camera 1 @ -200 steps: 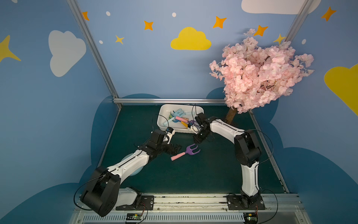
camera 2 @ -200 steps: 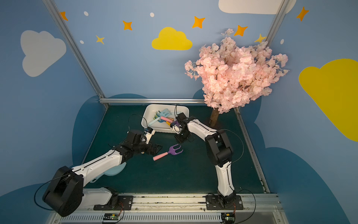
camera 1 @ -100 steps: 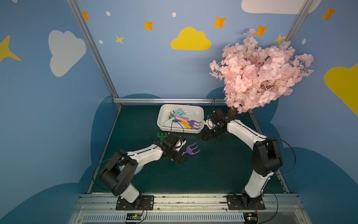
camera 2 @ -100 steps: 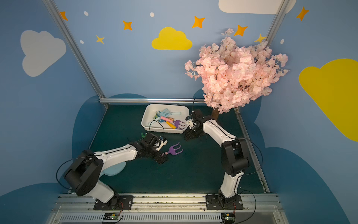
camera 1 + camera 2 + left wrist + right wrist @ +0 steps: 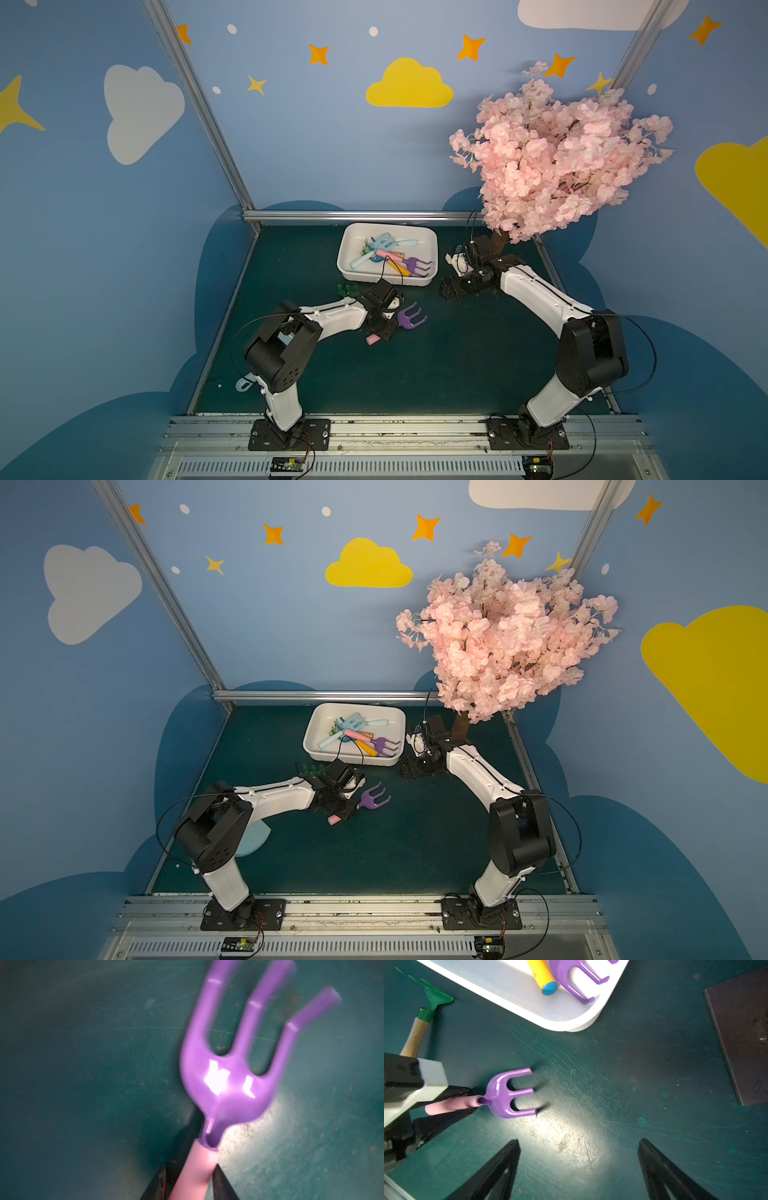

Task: Take the hand rake out of the storage box
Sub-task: Place the rake at the center of the board.

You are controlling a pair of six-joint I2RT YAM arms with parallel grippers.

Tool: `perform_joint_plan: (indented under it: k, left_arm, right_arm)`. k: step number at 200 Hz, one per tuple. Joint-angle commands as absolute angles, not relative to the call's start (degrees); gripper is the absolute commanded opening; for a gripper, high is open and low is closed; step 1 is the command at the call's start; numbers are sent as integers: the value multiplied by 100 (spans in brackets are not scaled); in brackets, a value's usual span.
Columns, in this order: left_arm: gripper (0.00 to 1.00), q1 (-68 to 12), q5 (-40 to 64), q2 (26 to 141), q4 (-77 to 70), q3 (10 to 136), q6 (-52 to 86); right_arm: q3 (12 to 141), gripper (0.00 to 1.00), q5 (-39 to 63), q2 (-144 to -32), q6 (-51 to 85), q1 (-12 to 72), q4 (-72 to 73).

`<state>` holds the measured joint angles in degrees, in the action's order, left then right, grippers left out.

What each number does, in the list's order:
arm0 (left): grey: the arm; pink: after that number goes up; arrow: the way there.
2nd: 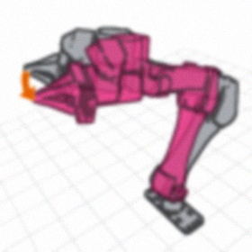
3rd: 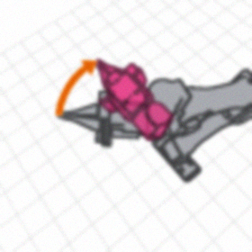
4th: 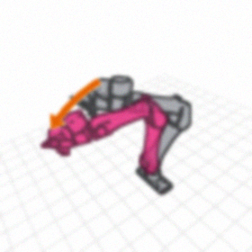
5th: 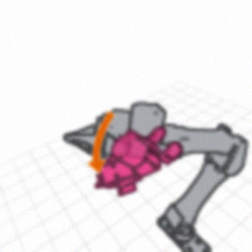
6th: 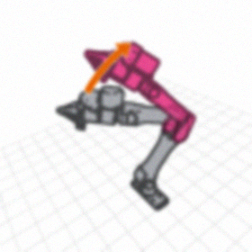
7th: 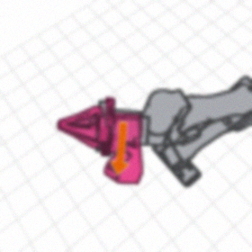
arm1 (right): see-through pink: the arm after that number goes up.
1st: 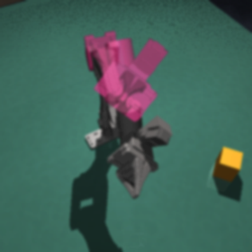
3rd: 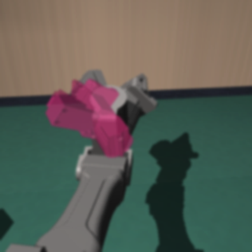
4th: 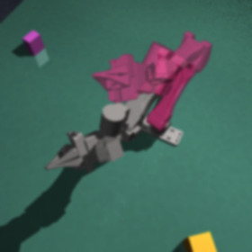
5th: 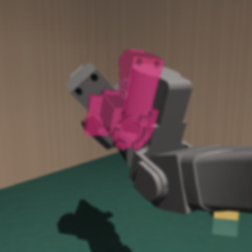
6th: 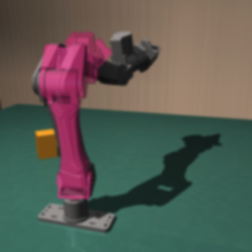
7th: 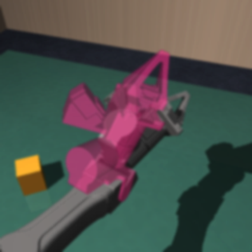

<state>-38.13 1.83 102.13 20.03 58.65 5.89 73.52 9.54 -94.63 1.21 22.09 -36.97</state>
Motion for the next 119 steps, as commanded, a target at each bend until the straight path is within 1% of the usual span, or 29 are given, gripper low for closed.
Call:
perform_joint_plan:
  k: [1, 29, 49, 58, 64, 93, 119]
  left_arm:
    - [30, -3850, 284, 10363, 2318, 5751, 883]
    - [20, -3852, -128, 10256, 2501, 5762, 1489]
    - [17, -3847, -327, 9885, 2393, 5598, 1992]
    - [17, -3839, -522, 9715, 2360, 5539, 2232]
    - [19, -3818, -683, 9637, 2356, 5529, 2417]
    - [18, -3690, -1096, 9614, 2533, 5669, 3189]
    - [18, -3514, -1019, 9729, 2373, 5771, 3510]
  right_arm:
    - [7205, 92, 1037, -9190, 258, 2119, -3434]
    - [7172, 92, 425, -9185, 403, 2092, -3462]
    - [7139, 92, 387, -9161, 428, 2075, -3433]
    - [7128, 92, 461, -9154, 417, 2067, -3395]
    - [7119, 92, 498, -9160, 422, 2066, -3367]
    - [7137, 92, 567, -9223, 429, 2065, -3357]
    - [7107, 92, 558, -9233, 448, 2065, -3312]
